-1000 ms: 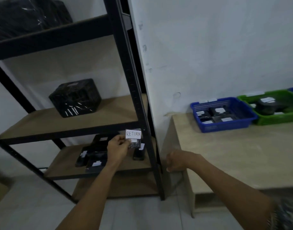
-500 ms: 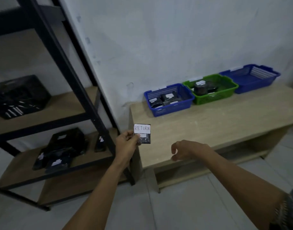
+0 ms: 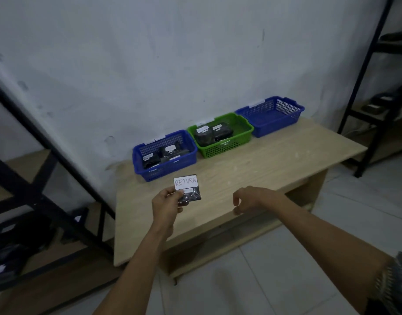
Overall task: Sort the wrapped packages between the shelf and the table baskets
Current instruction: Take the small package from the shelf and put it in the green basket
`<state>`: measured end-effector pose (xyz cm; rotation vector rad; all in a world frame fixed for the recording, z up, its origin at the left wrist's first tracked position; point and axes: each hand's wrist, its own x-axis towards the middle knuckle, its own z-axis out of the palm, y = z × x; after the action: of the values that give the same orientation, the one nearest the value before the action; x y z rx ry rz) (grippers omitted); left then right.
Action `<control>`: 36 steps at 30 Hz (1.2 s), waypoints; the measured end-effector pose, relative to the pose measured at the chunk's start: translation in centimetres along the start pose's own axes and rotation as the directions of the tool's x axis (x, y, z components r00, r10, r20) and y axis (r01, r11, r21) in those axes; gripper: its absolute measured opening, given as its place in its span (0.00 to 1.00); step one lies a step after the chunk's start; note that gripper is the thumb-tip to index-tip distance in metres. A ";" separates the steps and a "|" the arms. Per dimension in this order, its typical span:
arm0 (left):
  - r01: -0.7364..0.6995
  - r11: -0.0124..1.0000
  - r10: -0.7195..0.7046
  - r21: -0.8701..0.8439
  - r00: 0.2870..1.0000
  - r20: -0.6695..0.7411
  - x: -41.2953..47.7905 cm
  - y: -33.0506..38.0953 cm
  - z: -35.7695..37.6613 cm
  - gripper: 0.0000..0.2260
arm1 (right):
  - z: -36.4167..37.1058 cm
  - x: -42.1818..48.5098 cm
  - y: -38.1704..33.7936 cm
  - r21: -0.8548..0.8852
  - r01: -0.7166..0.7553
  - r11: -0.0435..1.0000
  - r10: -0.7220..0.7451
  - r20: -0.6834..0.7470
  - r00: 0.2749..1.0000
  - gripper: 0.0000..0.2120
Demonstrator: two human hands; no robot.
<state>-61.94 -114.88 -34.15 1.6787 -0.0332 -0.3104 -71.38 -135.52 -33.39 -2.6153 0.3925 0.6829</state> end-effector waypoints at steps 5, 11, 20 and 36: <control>0.058 0.998 -0.058 0.010 0.998 -0.006 2.6 -0.5 5.9 0.06 | -2.1 2.0 5.8 0.033 -0.009 0.999 0.009 -0.001 1.000 0.20; 0.097 0.995 -0.097 0.022 0.995 0.005 8.3 -1.6 12.7 0.04 | -5.4 7.2 11.3 0.028 -0.041 0.999 0.040 0.034 0.999 0.20; 0.166 0.986 -0.166 -0.006 0.986 0.013 16.9 -0.1 22.5 0.04 | -12.1 13.3 17.8 0.017 -0.080 0.997 0.079 0.062 0.995 0.20; 0.285 0.951 -0.305 -0.118 0.928 -0.212 31.2 1.3 36.3 0.04 | -23.5 28.6 27.9 -0.066 0.150 0.986 -0.146 0.072 0.987 0.20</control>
<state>-39.76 -156.60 -42.22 1.6242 0.4039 -0.3373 -48.05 -175.27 -38.11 -2.6478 0.1542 0.7441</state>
